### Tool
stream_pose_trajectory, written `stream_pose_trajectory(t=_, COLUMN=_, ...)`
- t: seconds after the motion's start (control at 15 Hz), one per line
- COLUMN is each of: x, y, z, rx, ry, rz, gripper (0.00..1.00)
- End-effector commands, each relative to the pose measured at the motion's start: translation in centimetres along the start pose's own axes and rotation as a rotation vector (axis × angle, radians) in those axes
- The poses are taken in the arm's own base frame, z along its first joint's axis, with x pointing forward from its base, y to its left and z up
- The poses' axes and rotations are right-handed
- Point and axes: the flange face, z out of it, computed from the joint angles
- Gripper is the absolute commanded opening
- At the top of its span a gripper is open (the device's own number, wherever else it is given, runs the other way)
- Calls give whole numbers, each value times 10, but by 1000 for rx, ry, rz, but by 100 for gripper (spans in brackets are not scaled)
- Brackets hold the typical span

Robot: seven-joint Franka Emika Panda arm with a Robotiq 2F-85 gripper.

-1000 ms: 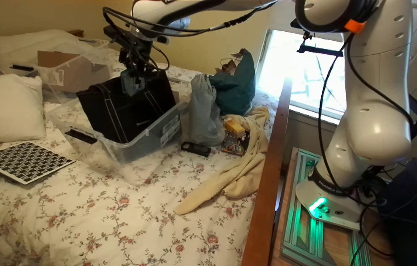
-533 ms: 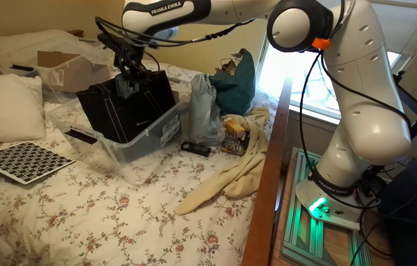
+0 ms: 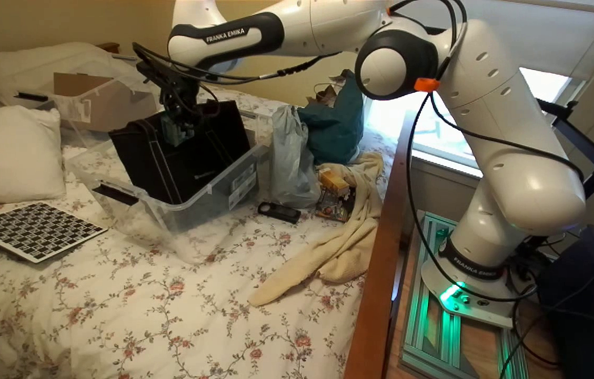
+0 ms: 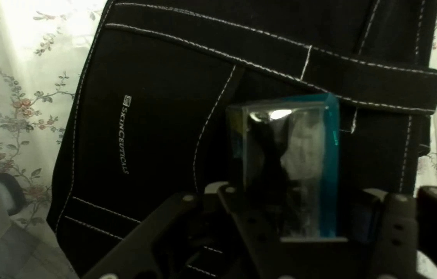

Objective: Put the black box into the black bag

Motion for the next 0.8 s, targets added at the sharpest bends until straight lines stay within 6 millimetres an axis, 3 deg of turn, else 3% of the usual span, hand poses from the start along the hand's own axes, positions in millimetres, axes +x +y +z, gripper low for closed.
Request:
stream_pose_trajectory(t=0.0, x=2, y=-11, z=11, rx=24, ry=-16, rz=48, gripper=14)
stream_pose_trajectory(t=0.33, x=8, y=-6, z=32, rx=-26, ry=11, rz=51, gripper=14)
stream_pose_trajectory(t=0.73, x=13, y=20, z=48, rx=-261, ry=-14, rz=-32, gripper=14)
